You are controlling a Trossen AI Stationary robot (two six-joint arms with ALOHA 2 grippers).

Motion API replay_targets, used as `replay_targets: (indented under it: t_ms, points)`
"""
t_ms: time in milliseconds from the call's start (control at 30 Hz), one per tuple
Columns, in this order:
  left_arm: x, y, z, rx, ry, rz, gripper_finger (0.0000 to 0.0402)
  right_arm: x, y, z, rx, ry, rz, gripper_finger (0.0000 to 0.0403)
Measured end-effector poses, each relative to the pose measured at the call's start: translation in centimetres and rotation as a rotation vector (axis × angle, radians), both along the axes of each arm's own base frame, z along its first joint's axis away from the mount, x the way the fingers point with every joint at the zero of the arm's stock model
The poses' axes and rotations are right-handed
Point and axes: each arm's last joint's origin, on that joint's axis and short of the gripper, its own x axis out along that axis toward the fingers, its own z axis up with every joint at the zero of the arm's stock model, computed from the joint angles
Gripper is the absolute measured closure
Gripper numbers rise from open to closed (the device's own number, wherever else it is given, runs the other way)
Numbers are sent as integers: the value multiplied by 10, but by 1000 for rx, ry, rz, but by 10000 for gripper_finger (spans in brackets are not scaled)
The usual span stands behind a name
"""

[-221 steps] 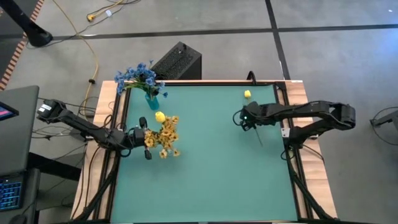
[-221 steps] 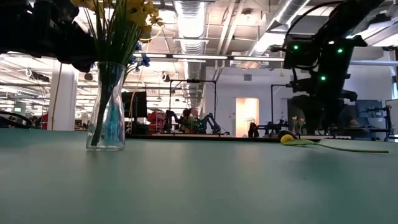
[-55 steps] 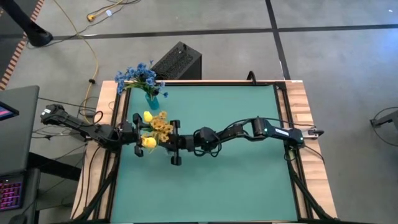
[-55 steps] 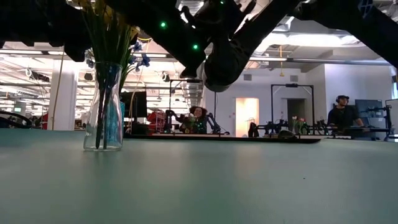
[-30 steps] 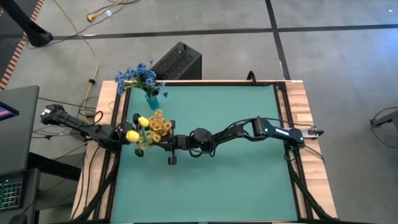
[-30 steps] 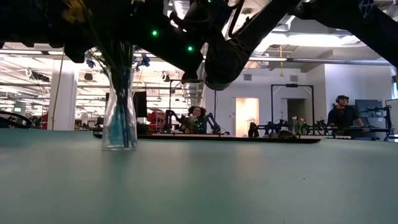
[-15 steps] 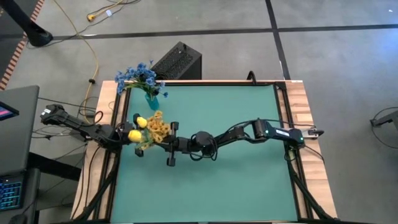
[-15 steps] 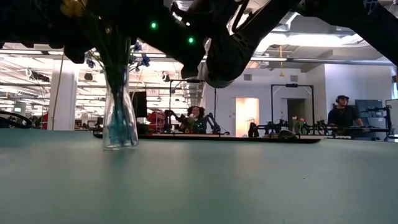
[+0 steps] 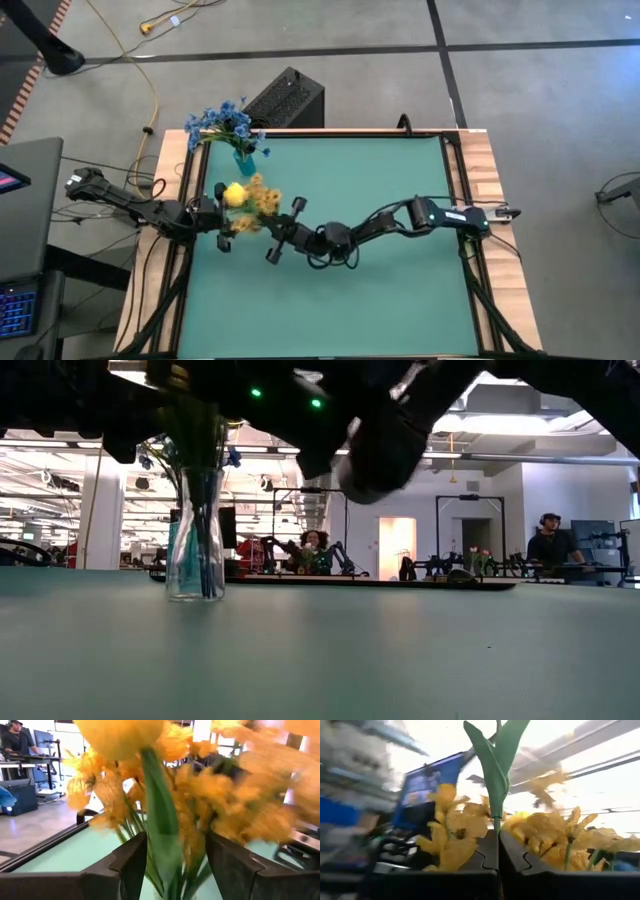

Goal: Sort flowers into vase by color
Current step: Put the yellow flower into the transparent vase

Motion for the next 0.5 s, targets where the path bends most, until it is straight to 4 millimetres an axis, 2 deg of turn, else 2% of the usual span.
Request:
replay_targets:
  t_ms: [67,133,267,500]
  points:
    - [0,0,0,0,0,0,212,-7,0,-9,24,26,-26,382]
    - [0,0,0,1,0,-1,212,-13,-2,-10,39,85,-35,382]
    - [0,0,0,3,4,8,212,-24,-5,-17,99,76,-6,382]
    - [0,1,0,-3,-1,17,212,-27,2,-12,132,73,-11,382]
